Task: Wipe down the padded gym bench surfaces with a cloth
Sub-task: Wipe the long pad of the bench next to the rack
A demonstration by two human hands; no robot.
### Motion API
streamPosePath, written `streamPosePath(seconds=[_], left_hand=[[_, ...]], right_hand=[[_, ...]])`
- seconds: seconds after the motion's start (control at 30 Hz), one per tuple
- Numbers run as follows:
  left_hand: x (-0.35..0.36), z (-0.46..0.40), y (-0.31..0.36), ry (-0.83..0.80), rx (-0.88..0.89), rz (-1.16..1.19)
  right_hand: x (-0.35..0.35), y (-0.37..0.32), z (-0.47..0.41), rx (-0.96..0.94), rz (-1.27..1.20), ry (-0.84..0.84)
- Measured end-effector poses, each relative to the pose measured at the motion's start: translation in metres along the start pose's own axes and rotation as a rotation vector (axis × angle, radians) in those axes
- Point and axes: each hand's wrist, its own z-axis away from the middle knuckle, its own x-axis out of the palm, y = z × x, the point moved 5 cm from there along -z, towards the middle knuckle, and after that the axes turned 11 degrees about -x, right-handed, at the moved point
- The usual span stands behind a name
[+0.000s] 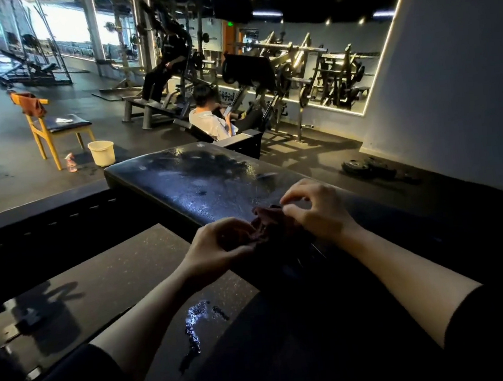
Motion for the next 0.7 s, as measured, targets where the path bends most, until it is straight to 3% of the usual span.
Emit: streamPosePath(seconds=[0.1,0.17,0.23,0.33,0.5,0.7], left_hand=[[-0.009,-0.001,0.0,0.289,-0.054,-0.061],[-0.01,0.002,-0.002,0.513,-0.069,-0.233],[-0.004,0.008,-0.006,0.616,-0.088,-0.316],[0.014,0.02,-0.014,0.603,-0.07,-0.376],[0.056,0.027,-0.024,0.443,0.053,-0.629],[0.058,0.025,-0.028,0.364,0.079,-0.781]], right_hand=[[0.033,-0.021,-0.023,0.048,0.165,-0.036],[0.068,-0.03,-0.027,0.245,0.261,-0.258],[0.094,-0.032,-0.019,0.355,0.3,-0.43],[0.086,-0.021,0.018,0.266,0.389,-0.435],[0.019,-0.003,0.096,0.218,0.313,-0.427],[0.065,-0.012,0.052,0.003,0.326,-0.398]])
